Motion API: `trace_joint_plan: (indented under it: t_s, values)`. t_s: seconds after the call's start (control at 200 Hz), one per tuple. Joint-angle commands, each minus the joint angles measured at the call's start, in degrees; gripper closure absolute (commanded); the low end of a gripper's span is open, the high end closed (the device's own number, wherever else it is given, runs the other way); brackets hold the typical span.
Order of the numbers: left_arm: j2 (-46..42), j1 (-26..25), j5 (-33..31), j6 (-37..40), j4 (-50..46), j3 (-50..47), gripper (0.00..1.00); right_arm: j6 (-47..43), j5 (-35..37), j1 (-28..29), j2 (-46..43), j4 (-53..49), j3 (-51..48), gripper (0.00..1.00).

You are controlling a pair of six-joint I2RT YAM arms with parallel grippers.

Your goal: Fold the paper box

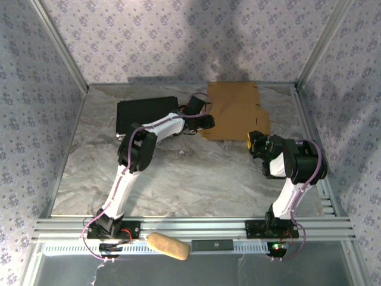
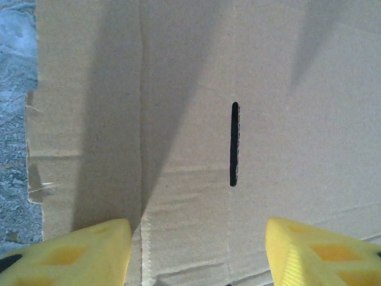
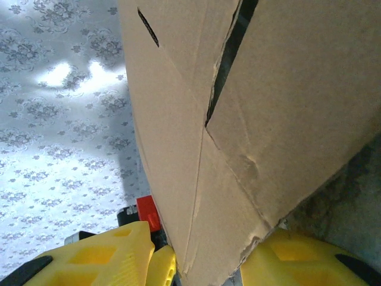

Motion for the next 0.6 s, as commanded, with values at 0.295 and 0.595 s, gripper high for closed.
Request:
trace_joint_plan:
  t_s: [0.295,0.595]
  values:
    - [-7.55,-0.19,0.23,0.41,0.93,-3.51,0.36,4.77,6.15,1.76,3.24,3.06,0.88,0.98]
    - [-33.57,-2.09,-10.71,-0.26,5.82,-21.20,0.25,4.88,9.90,3.99,-31.99,-36.54,2.69,1.00]
